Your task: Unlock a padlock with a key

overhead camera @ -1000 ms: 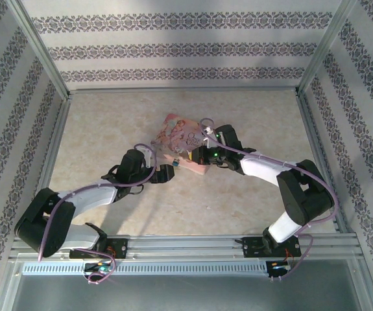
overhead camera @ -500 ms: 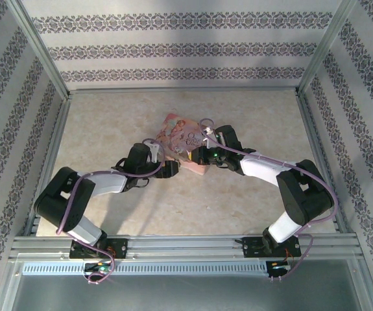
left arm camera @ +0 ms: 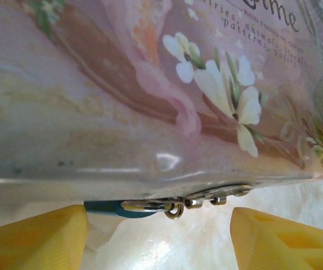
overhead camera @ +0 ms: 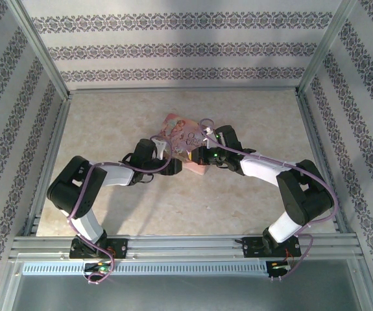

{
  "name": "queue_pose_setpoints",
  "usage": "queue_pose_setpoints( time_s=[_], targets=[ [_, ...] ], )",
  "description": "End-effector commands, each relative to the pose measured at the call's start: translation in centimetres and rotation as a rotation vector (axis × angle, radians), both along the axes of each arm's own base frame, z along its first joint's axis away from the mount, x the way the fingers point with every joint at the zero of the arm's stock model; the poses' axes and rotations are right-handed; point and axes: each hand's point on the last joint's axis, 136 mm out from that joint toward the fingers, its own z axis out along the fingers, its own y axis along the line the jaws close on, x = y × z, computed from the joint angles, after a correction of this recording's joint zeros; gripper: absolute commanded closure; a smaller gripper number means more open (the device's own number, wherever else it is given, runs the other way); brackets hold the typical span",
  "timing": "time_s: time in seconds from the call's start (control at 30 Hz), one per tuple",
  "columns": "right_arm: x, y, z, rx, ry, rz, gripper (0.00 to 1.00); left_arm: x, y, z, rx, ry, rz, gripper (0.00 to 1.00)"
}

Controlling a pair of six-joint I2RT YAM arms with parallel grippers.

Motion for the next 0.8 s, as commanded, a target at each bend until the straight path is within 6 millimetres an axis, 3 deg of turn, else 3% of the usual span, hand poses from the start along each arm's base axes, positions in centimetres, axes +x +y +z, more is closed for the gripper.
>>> queue_pose_setpoints(
  time_s=[0.0,0.3,0.77],
  targets=[
    [-1.6,-0.7,-2.7,-0.056,0.093,-0.008,1.00,1.3,-0.7,1.2,-0.020,-0.070,-0.038,0.36],
    [-1.6,-0.7,-2.6,-0.058,0.093,-0.010,1.00,1.4,-1.6,1.7,-0.098,-0.064,-0.044,0.46],
    [-1.7,-0.6,-2.7,-0.059,0.094,-0.008,1.00,0.9,-2.1,1.3,-0.156,-0.050,-0.027,0.52]
  ],
)
